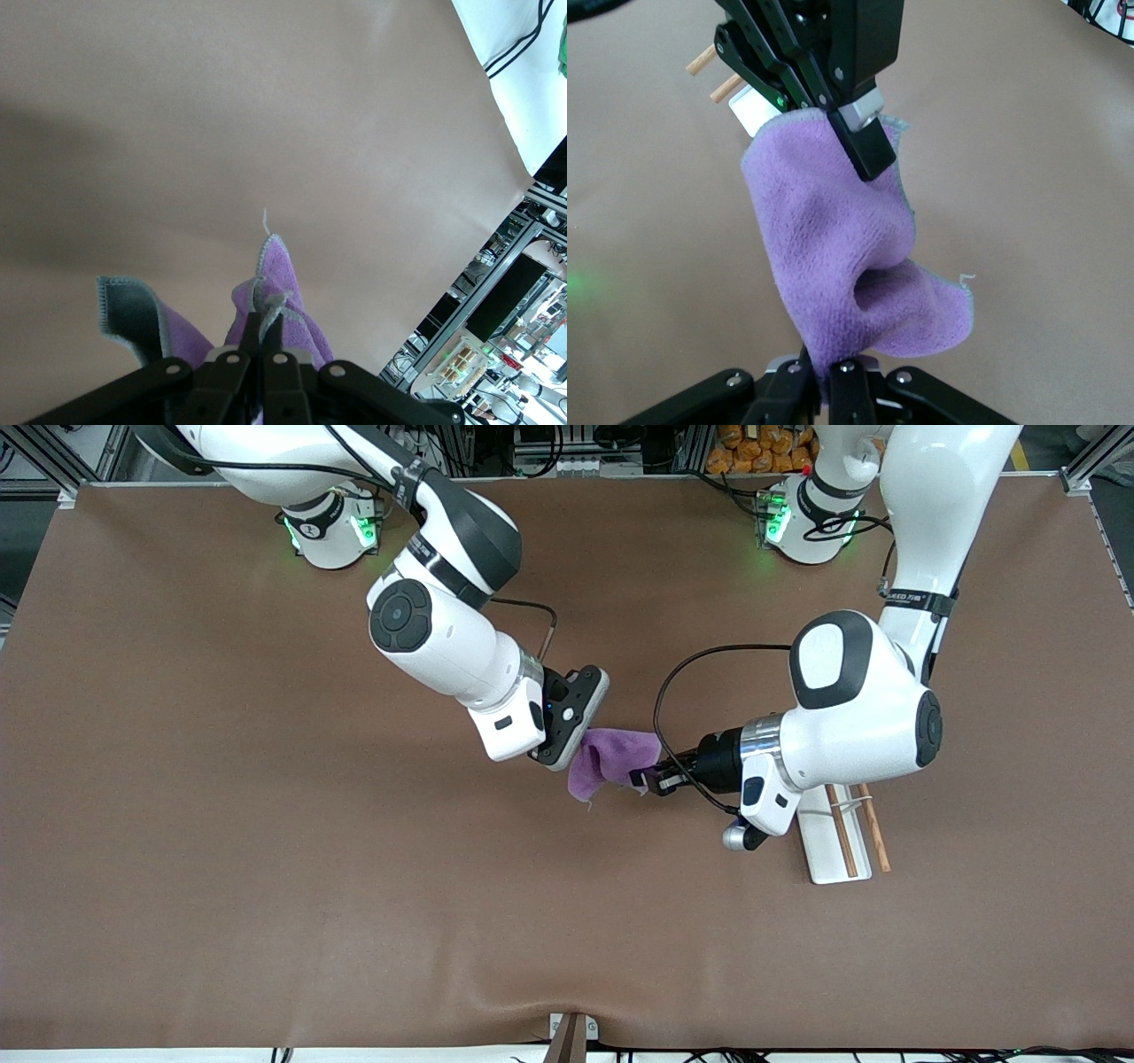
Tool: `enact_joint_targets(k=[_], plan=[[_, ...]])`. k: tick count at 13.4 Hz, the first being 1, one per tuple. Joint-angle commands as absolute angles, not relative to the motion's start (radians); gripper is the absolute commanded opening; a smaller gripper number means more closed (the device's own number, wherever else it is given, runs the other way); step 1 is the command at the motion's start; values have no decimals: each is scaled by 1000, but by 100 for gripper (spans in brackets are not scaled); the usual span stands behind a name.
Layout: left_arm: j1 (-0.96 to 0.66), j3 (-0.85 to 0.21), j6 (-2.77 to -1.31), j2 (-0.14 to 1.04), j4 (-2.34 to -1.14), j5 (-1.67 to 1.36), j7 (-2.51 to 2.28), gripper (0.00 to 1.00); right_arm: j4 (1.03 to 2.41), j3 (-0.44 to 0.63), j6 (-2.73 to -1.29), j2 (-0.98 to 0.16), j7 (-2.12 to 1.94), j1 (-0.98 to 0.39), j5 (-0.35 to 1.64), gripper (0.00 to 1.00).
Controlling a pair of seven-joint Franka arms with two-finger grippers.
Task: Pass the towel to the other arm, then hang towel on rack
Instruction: 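Grasp the towel edge with the left gripper beside the right gripper, then open the right gripper and pull the towel away with the left gripper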
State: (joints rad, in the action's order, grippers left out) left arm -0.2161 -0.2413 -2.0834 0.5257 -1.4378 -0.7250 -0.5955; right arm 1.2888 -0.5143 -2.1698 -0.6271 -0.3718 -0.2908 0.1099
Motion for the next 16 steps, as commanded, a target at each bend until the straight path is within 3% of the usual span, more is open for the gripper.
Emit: enact_joint_targets(k=[1, 3, 5, 12, 16], plan=[[-215, -239, -2082, 505, -1440, -738, -607, 0, 1272, -511, -2172, -632, -354, -302, 124, 0], [-215, -239, -2080, 500, -1439, -736, -607, 0, 1272, -511, -2171, -632, -354, -301, 124, 0], [-204, -239, -2079, 476, -1439, -729, -603, 0, 1272, -511, -2168, -629, -353, -298, 123, 99], [-109, -229, -1971, 359, -1439, -554, -536, 0, 1290, -515, -2091, -601, -353, -243, 123, 100], [12, -229, -1754, 351, -1448, -456, -384, 0, 1287, -518, -1936, -548, -353, -137, 124, 100]])
